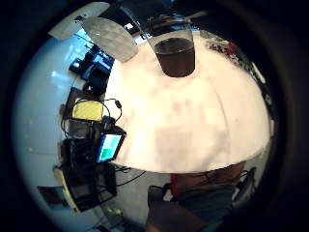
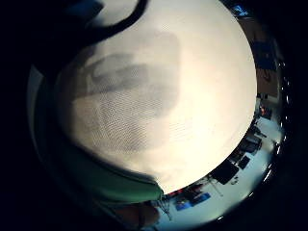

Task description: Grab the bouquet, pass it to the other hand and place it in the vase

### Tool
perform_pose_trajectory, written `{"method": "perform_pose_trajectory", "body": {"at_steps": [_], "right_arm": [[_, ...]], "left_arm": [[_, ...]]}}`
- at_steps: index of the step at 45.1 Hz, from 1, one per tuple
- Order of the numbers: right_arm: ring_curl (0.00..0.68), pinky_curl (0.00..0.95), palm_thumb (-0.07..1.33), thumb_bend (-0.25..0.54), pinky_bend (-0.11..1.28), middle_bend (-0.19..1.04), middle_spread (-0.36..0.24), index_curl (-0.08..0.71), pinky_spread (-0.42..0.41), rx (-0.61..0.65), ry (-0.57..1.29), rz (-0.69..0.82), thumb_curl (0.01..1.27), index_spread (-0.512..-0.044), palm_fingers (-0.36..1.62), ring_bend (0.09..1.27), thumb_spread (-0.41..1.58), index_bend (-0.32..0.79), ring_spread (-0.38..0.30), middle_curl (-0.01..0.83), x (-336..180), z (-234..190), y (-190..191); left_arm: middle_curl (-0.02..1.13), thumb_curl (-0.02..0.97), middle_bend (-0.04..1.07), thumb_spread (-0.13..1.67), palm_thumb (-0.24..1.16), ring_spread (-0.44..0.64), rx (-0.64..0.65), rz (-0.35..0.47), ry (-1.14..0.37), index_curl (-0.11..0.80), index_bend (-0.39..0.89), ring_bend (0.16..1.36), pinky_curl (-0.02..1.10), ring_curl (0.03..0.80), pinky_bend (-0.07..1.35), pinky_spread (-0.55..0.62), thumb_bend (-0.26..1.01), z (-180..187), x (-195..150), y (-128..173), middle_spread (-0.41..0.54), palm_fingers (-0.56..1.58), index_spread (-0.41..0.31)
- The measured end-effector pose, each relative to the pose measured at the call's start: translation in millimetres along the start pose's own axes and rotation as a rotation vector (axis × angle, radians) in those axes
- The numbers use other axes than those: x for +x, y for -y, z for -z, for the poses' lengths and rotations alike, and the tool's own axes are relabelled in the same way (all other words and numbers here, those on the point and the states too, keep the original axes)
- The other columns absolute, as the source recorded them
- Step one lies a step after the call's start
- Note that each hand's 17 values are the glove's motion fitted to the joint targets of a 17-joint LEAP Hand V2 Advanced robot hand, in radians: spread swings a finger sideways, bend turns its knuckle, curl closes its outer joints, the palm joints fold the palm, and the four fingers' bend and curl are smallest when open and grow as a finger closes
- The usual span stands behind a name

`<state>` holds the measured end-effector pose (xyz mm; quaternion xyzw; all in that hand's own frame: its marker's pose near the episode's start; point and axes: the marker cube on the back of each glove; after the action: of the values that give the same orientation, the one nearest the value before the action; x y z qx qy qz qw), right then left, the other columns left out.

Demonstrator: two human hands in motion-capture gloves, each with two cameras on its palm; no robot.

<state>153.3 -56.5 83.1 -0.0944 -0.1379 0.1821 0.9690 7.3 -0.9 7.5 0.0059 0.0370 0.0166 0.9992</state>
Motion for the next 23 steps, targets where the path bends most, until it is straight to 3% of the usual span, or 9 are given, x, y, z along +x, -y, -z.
{"method": "perform_pose_trajectory", "body": {"at_steps": [5, 9, 10, 11, 17, 19, 21, 22, 23], "right_arm": [[0.270, 0.297, 0.87, 0.093, 0.39, 0.26, -0.063, 0.294, 0.196, 0.104, 0.005, -0.033, 0.42, -0.288, 0.56, 0.30, 1.05, 0.37, 0.028, 0.325, 1.4, 3.7, 6.3], [0.285, 0.293, 0.90, 0.084, 0.34, 0.24, -0.080, 0.333, 0.151, 0.165, -0.058, -0.053, 0.44, -0.269, 0.68, 0.30, 1.03, 0.41, -0.025, 0.334, 8.2, 7.3, 10.3], [0.274, 0.290, 0.91, 0.081, 0.32, 0.23, -0.083, 0.334, 0.157, 0.190, -0.075, -0.052, 0.44, -0.268, 0.61, 0.27, 1.04, 0.39, -0.023, 0.333, 9.6, 8.9, 12.3], [0.301, 0.303, 0.92, 0.079, 0.33, 0.24, -0.090, 0.356, 0.130, 0.218, -0.090, -0.047, 0.44, -0.263, 0.72, 0.31, 1.03, 0.41, -0.048, 0.343, 10.4, 10.8, 14.4], [0.330, 0.298, 0.95, 0.045, 0.30, 0.26, -0.105, 0.353, 0.047, 0.356, -0.121, -0.022, 0.46, -0.259, 0.96, 0.39, 0.98, 0.29, -0.133, 0.363, 7.8, 22.7, 22.6], [0.340, 0.305, 0.96, 0.032, 0.32, 0.27, -0.114, 0.348, 0.012, 0.369, -0.115, -0.023, 0.47, -0.260, 1.04, 0.41, 0.94, 0.23, -0.152, 0.371, 5.8, 23.9, 23.4], [0.372, 0.344, 0.97, 0.015, 0.42, 0.32, -0.141, 0.330, -0.071, 0.357, -0.103, -0.018, 0.49, -0.261, 1.23, 0.46, 0.89, 0.12, -0.177, 0.398, 2.2, 23.7, 21.5], [0.360, 0.316, 0.97, 0.013, 0.33, 0.27, -0.127, 0.357, -0.026, 0.348, -0.107, -0.019, 0.48, -0.261, 1.03, 0.41, 0.91, 0.21, -0.172, 0.383, 1.4, 23.7, 19.9], [0.390, 0.362, 0.98, 0.004, 0.43, 0.32, -0.147, 0.339, -0.090, 0.341, -0.123, -0.024, 0.49, -0.262, 1.23, 0.47, 0.87, 0.12, -0.186, 0.408, 1.9, 24.0, 18.5]], "left_arm": [[0.36, 0.278, 0.24, 1.09, 0.06, 0.40, 0.006, -0.007, -0.003, 0.240, 0.12, 0.60, 0.33, 0.268, 0.45, 0.46, -0.02, 3.4, 1.6, -1.5, 0.138, 0.10, -0.059], [0.36, 0.279, 0.24, 1.09, 0.06, 0.40, 0.016, -0.009, -0.009, 0.240, 0.12, 0.60, 0.33, 0.268, 0.45, 0.46, -0.02, -0.2, 2.6, 1.6, 0.138, 0.10, -0.059], [0.36, 0.279, 0.24, 1.09, 0.06, 0.40, 0.010, -0.007, -0.009, 0.241, 0.12, 0.60, 0.33, 0.268, 0.45, 0.46, -0.02, -0.2, 3.1, 0.9, 0.138, 0.10, -0.059], [0.36, 0.279, 0.24, 1.09, 0.06, 0.40, 0.004, -0.005, -0.009, 0.241, 0.12, 0.60, 0.33, 0.268, 0.45, 0.46, -0.02, -0.1, 3.5, 0.1, 0.138, 0.10, -0.059], [0.36, 0.280, 0.24, 1.09, 0.06, 0.40, 0.016, -0.003, -0.014, 0.241, 0.12, 0.60, 0.33, 0.270, 0.44, 0.46, -0.02, -2.9, 4.0, 5.2, 0.139, 0.10, -0.059], [0.36, 0.280, 0.24, 1.09, 0.06, 0.39, 0.009, -0.002, -0.015, 0.241, 0.12, 0.60, 0.33, 0.270, 0.44, 0.46, -0.02, 0.6, 5.3, 2.5, 0.139, 0.10, -0.059], [0.36, 0.280, 0.24, 1.09, 0.06, 0.39, 0.000, 0.000, -0.012, 0.241, 0.12, 0.60, 0.33, 0.271, 0.44, 0.46, -0.02, 3.6, 6.1, -0.5, 0.139, 0.10, -0.059], [0.36, 0.280, 0.24, 1.09, 0.06, 0.39, 0.001, -0.001, -0.010, 0.241, 0.12, 0.60, 0.33, 0.271, 0.44, 0.46, -0.02, 3.4, 5.6, -0.5, 0.139, 0.10, -0.059], [0.36, 0.281, 0.24, 1.09, 0.06, 0.39, 0.002, -0.002, -0.009, 0.241, 0.12, 0.60, 0.34, 0.271, 0.44, 0.46, -0.02, 2.8, 4.9, -0.2, 0.139, 0.10, -0.059]]}}
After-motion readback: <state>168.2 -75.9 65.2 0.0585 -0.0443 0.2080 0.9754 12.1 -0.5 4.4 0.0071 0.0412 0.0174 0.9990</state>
